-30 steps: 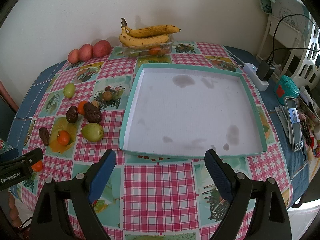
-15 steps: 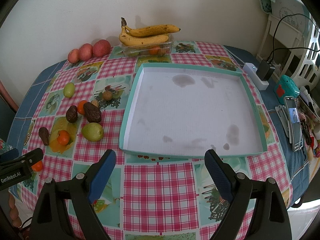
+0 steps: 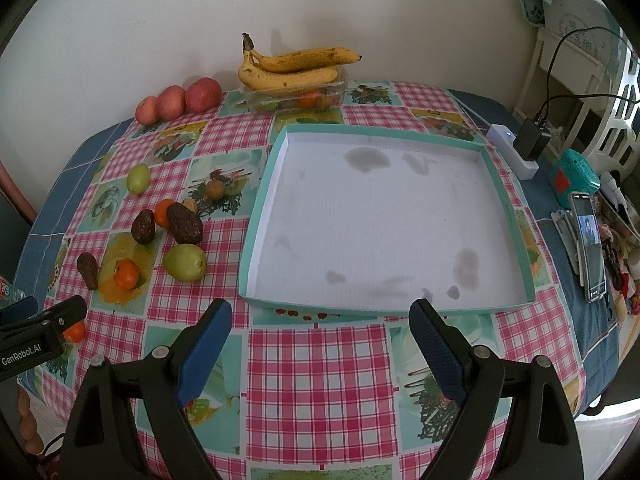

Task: Organize fruits
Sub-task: 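Grasp the tangerine with the left tool while the right tool grasps the green pear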

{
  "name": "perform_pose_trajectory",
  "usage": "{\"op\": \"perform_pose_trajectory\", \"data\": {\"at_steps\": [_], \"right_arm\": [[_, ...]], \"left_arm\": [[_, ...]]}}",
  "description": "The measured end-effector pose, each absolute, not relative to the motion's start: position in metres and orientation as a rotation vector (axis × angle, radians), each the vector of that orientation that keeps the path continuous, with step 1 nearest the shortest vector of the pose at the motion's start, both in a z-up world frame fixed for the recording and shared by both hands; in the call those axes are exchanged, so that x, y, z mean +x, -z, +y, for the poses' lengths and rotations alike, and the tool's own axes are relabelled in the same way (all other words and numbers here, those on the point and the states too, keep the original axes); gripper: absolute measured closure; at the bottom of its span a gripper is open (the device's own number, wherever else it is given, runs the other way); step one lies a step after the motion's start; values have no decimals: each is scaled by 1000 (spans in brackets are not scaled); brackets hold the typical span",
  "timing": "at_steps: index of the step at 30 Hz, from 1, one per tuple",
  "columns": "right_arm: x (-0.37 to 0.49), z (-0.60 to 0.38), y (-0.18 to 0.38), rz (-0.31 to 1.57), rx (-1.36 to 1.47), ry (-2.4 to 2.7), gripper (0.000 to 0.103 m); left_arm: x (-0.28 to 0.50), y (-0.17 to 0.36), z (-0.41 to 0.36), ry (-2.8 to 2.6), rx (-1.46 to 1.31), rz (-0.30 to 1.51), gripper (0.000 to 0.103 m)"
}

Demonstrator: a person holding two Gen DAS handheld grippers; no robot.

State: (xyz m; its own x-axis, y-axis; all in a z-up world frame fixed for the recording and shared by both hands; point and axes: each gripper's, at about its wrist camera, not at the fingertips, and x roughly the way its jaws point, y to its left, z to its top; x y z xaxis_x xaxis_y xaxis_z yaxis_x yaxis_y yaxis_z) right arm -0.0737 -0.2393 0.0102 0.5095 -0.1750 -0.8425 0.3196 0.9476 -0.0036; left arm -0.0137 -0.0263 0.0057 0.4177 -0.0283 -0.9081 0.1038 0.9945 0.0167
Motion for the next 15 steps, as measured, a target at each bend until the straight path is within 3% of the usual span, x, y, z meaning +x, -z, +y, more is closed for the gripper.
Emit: {"op": "perform_pose_trajectory", "data": {"at_steps": [8,15], "right_arm": [[-70,-241,-7,1012,183,268,12],[-65,-236,-28,896,208,216,12]], "left_arm": [[-12,-33,-2,84,-5,1034,0],[-13,-40,47,68,-23,886,0]]}}
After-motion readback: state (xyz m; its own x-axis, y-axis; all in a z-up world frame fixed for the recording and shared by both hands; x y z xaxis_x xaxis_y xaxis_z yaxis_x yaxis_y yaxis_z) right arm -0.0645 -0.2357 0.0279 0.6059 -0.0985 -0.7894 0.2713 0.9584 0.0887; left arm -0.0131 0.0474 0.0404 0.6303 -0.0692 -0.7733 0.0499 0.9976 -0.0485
